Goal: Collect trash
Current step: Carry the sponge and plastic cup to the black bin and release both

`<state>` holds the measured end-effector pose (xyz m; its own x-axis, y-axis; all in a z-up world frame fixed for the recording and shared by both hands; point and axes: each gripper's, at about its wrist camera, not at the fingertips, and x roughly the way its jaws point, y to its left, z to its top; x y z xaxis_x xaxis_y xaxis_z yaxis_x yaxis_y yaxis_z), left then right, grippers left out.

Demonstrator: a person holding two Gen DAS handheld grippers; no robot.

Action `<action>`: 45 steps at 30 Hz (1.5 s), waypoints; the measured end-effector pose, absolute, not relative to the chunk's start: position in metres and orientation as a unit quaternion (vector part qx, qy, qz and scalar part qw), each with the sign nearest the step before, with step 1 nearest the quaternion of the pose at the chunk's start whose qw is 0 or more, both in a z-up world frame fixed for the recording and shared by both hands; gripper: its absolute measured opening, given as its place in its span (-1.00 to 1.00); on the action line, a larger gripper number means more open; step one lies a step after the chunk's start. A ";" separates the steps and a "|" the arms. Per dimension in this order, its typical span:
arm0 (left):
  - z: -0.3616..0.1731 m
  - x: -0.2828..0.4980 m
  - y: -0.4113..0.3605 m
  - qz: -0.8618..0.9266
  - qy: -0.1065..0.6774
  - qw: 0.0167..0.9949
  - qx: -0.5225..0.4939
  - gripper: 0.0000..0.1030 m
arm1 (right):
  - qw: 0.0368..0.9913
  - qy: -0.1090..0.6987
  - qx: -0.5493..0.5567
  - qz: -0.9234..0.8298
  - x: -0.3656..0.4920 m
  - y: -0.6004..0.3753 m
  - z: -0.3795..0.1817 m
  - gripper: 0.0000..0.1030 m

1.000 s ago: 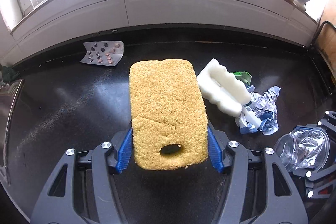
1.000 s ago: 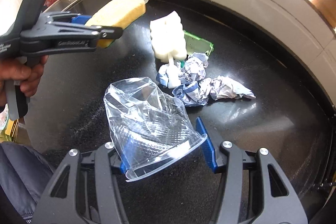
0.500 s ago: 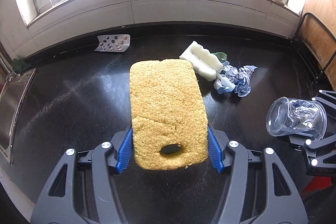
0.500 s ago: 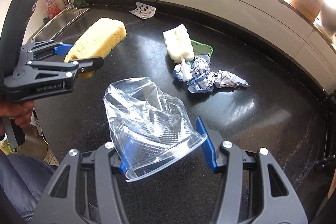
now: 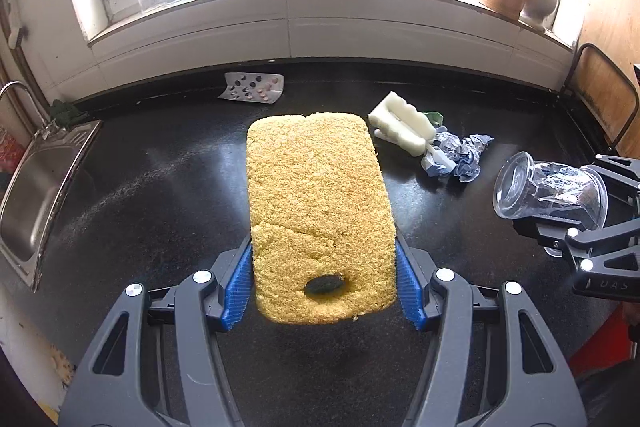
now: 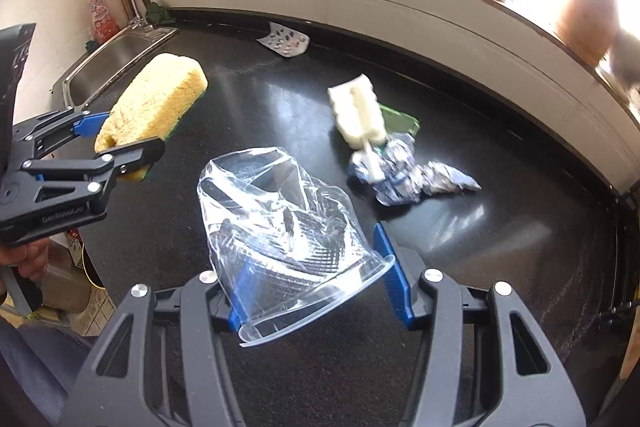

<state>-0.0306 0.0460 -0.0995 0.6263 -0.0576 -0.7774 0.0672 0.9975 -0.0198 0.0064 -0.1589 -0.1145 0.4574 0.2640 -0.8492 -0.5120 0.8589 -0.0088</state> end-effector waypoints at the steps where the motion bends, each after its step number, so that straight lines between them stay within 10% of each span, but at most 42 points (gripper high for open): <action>1: -0.098 -0.035 0.054 -0.026 0.429 0.903 0.001 0.16 | 0.842 0.465 -0.135 0.239 0.007 -0.150 -0.113 0.05; 20: -0.113 -0.207 0.259 0.269 0.421 0.856 -0.133 0.16 | 0.715 0.424 -0.239 0.501 -0.057 0.131 -0.102 0.06; 45: -0.268 -0.325 0.370 0.367 0.437 0.755 -0.322 0.16 | 0.539 0.469 -0.349 0.606 -0.194 0.377 -0.210 0.07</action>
